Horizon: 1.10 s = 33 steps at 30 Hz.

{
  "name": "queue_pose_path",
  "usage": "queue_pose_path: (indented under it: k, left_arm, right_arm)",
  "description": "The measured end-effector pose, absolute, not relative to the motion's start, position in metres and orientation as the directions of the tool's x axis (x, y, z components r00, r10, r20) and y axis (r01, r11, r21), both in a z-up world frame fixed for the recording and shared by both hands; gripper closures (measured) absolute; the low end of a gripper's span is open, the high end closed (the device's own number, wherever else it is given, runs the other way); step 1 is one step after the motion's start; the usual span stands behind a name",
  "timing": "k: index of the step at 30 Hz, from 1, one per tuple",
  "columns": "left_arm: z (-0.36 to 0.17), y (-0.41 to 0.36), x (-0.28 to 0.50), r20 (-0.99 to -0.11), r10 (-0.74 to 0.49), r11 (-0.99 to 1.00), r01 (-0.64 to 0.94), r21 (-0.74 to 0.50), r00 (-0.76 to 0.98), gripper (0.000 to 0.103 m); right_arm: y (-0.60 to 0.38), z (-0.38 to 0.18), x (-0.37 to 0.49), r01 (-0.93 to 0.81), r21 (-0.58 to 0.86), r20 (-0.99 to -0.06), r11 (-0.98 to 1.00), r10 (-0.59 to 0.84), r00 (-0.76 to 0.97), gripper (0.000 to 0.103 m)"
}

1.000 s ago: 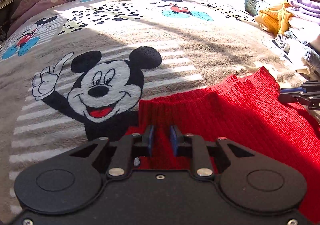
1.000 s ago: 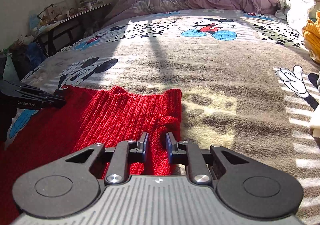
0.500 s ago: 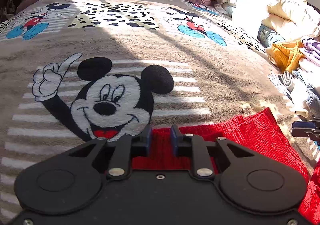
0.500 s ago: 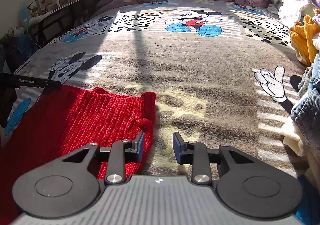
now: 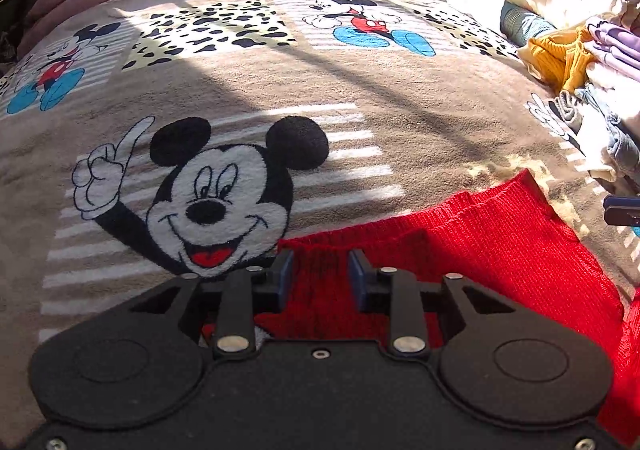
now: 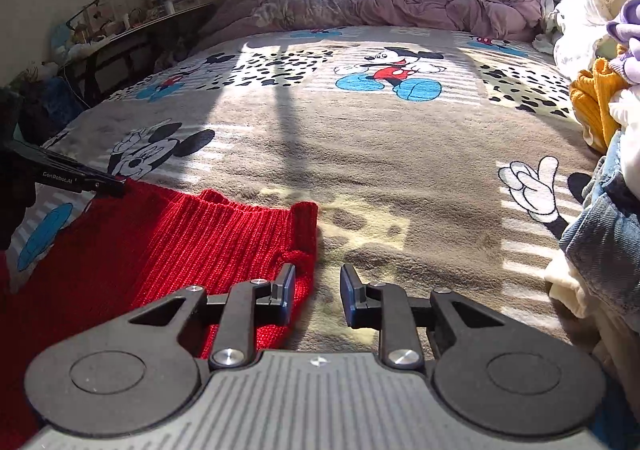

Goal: Fold clothes
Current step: 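Open both grippers and lift them off the flat red sweater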

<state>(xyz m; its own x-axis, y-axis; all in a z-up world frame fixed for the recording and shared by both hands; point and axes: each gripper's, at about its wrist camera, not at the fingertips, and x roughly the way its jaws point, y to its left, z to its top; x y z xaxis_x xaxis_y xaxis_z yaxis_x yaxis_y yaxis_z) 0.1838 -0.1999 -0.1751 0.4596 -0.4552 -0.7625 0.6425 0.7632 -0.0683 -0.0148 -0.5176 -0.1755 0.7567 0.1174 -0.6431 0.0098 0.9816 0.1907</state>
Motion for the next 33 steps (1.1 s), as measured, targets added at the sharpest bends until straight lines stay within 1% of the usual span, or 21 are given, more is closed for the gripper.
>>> queue_pose_path:
  k: [2,3,6,8,9,10,11,12,13,14,16,20,22,25,26,27,28,29,30,31,33]
  left_arm:
    - [-0.159,-0.216,0.162,-0.754,-0.463,0.720,0.694,-0.014,0.466,0.074]
    - [-0.152,-0.224,0.150,-0.750,-0.467,0.696,0.718,0.015,0.468,0.074]
    - [-0.136,-0.249,0.111,-0.740,-0.496,0.640,0.767,0.042,0.454,0.074]
    - [-0.131,-0.267,0.076,-0.745,-0.508,0.586,0.807,0.069,0.433,0.074]
    - [-0.130,-0.274,0.056,-0.751,-0.517,0.548,0.833,0.080,0.412,0.074]
    - [-0.130,-0.279,0.036,-0.755,-0.524,0.509,0.856,0.093,0.394,0.074]
    - [-0.132,-0.283,0.017,-0.757,-0.528,0.477,0.872,0.110,0.385,0.071]
    - [-0.136,-0.285,0.001,-0.759,-0.531,0.457,0.882,0.117,0.376,0.063]
    - [-0.141,-0.285,-0.017,-0.761,-0.537,0.439,0.891,0.118,0.365,0.060]
    - [-0.147,-0.286,-0.033,-0.764,-0.538,0.426,0.897,0.119,0.357,0.059]
    - [-0.159,-0.284,-0.054,-0.773,-0.524,0.427,0.896,0.125,0.358,0.059]
    - [-0.181,-0.267,-0.087,-0.775,-0.503,0.502,0.859,0.098,0.383,0.059]
    - [-0.187,-0.251,-0.095,-0.757,-0.498,0.567,0.820,0.084,0.422,0.059]
    - [-0.192,-0.225,-0.105,-0.719,-0.484,0.661,0.747,0.073,0.499,0.059]
    - [-0.195,-0.216,-0.111,-0.707,-0.479,0.681,0.729,0.076,0.521,0.059]
    - [-0.203,-0.207,-0.117,-0.704,-0.472,0.692,0.717,0.077,0.531,0.056]
    - [-0.212,-0.201,-0.123,-0.712,-0.458,0.701,0.709,0.079,0.533,0.052]
    - [-0.220,-0.195,-0.129,-0.713,-0.450,0.709,0.701,0.081,0.537,0.045]
    - [-0.224,-0.190,-0.134,-0.699,-0.456,0.714,0.695,0.083,0.551,0.041]
    - [-0.227,-0.185,-0.140,-0.684,-0.461,0.720,0.689,0.084,0.565,0.040]
    - [-0.228,-0.178,-0.148,-0.663,-0.464,0.732,0.675,0.085,0.587,0.039]
  right_arm:
    - [-0.527,-0.169,-0.049,0.023,0.257,-0.603,0.966,0.141,0.785,0.076]
    - [-0.523,-0.169,-0.066,0.023,0.251,-0.597,0.968,0.136,0.791,0.076]
    - [-0.506,-0.177,-0.109,0.009,0.255,-0.581,0.967,0.146,0.801,0.076]
    - [-0.480,-0.195,-0.132,-0.013,0.211,-0.607,0.977,0.142,0.782,0.076]
    - [-0.467,-0.203,-0.144,-0.025,0.185,-0.622,0.982,0.137,0.771,0.078]
    - [-0.455,-0.212,-0.153,-0.034,0.124,-0.655,0.992,0.107,0.748,0.078]
    - [-0.445,-0.217,-0.164,-0.041,0.065,-0.653,0.997,0.073,0.754,0.078]
    - [-0.439,-0.217,-0.176,-0.047,0.025,-0.633,0.999,0.052,0.773,0.078]
    - [-0.436,-0.215,-0.188,-0.044,0.004,-0.618,0.999,0.037,0.785,0.078]
    - [-0.435,-0.214,-0.198,-0.030,-0.015,-0.603,0.999,0.015,0.798,0.078]
    - [-0.432,-0.218,-0.215,-0.008,-0.047,-0.600,0.999,-0.022,0.800,0.078]
    - [-0.421,-0.205,-0.236,0.006,-0.057,-0.530,0.998,-0.035,0.847,0.078]
    - [-0.415,-0.199,-0.246,0.012,-0.061,-0.494,0.998,-0.040,0.869,0.078]
    - [-0.403,-0.194,-0.250,-0.033,-0.066,-0.418,0.997,0.002,0.908,0.078]
    - [-0.398,-0.197,-0.247,-0.057,-0.080,-0.423,0.995,0.018,0.906,0.078]
    - [-0.392,-0.201,-0.244,-0.081,-0.095,-0.434,0.992,0.032,0.900,0.078]
    - [-0.387,-0.210,-0.239,-0.100,-0.113,-0.504,0.989,0.030,0.863,0.078]
    - [-0.382,-0.220,-0.233,-0.119,-0.129,-0.570,0.984,0.025,0.821,0.077]
    - [-0.377,-0.228,-0.228,-0.138,-0.146,-0.625,0.980,0.017,0.781,0.077]
    - [-0.373,-0.229,-0.237,-0.137,-0.180,-0.598,0.974,0.003,0.801,0.077]
    - [-0.372,-0.220,-0.241,-0.128,-0.171,-0.607,0.977,-0.002,0.794,0.076]
